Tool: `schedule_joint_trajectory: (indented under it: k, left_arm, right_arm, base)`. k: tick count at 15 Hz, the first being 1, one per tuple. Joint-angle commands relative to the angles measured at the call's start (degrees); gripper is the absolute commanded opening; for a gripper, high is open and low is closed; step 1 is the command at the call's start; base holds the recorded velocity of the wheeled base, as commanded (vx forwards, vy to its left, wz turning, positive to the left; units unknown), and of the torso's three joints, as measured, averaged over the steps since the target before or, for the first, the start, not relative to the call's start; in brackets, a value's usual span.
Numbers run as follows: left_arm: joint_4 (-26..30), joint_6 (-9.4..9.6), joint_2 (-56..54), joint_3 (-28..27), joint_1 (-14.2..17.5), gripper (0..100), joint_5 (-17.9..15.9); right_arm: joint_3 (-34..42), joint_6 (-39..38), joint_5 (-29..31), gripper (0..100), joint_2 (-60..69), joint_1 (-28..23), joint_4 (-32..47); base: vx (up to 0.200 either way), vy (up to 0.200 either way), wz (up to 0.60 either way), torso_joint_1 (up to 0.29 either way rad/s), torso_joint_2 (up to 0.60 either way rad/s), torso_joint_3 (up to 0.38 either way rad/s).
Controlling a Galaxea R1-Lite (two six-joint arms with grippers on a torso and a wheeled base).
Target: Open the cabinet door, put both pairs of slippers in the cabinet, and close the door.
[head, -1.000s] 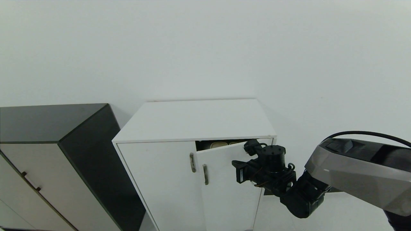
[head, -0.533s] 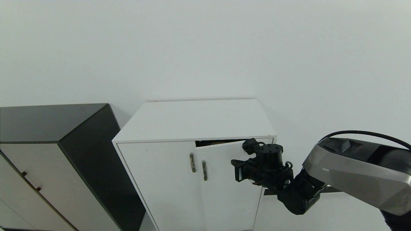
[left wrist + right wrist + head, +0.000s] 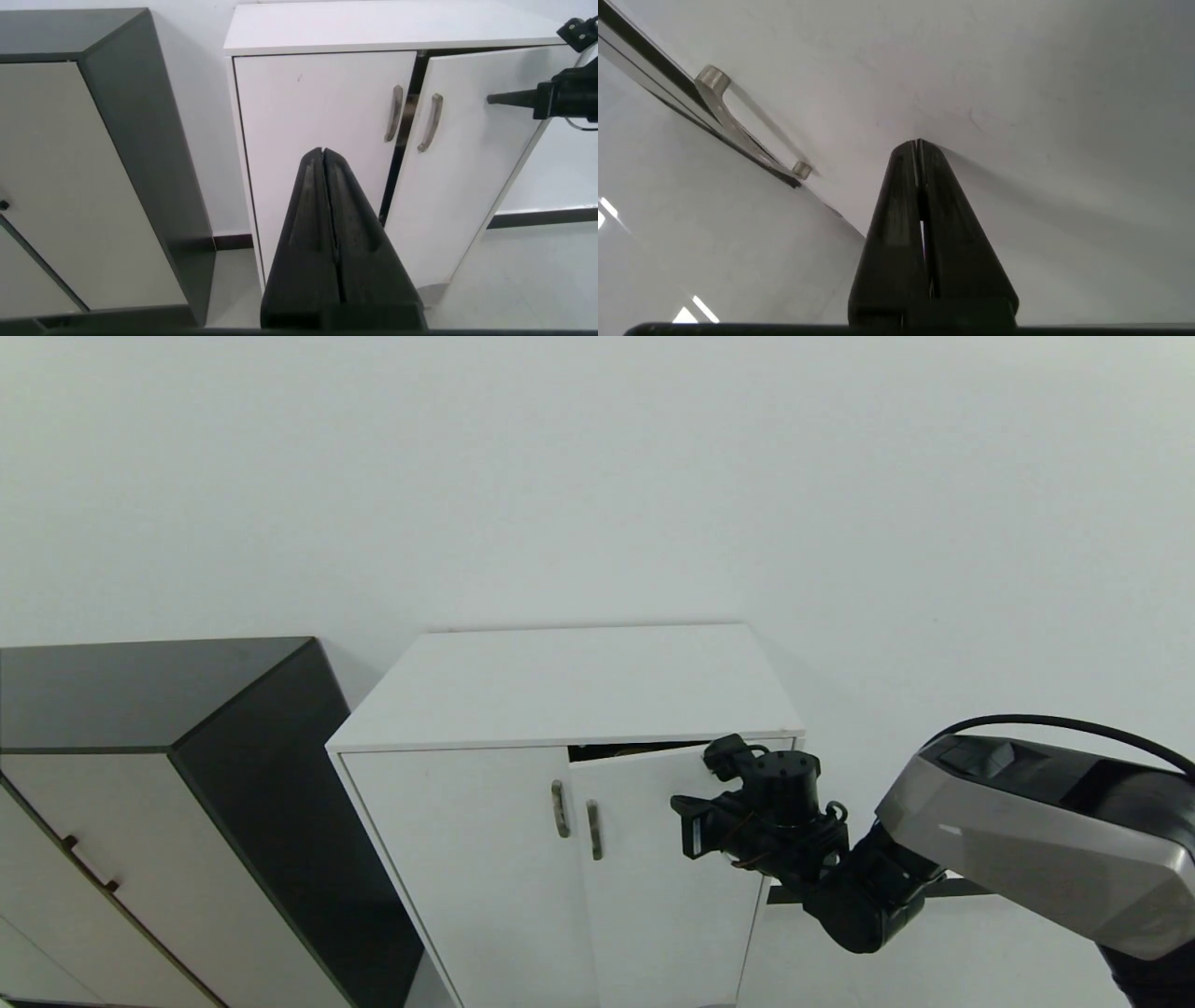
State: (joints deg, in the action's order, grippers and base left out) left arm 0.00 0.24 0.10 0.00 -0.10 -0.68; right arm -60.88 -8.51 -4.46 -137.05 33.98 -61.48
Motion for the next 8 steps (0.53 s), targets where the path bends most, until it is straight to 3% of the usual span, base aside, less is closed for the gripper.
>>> schedule_joint_trajectory:
  k: [1,8]
  left_arm:
    - [0.0,0.02,0.08,0.0,0.01,0,-0.02]
    - [0.0,0.02,0.08,0.0,0.01,0,-0.02]
  right_arm:
    - [-0.64,-0.02,-0.02,0,-0.15,-0.05,0.04]
    - [-3.28,-0.02,-0.02,0,-0.59,-0.58,1.98]
  base:
    - [0.0,0.0,0.0,0.0,0.0,0.0]
    - [0.0,0.0,0.0,0.0,0.0,0.0]
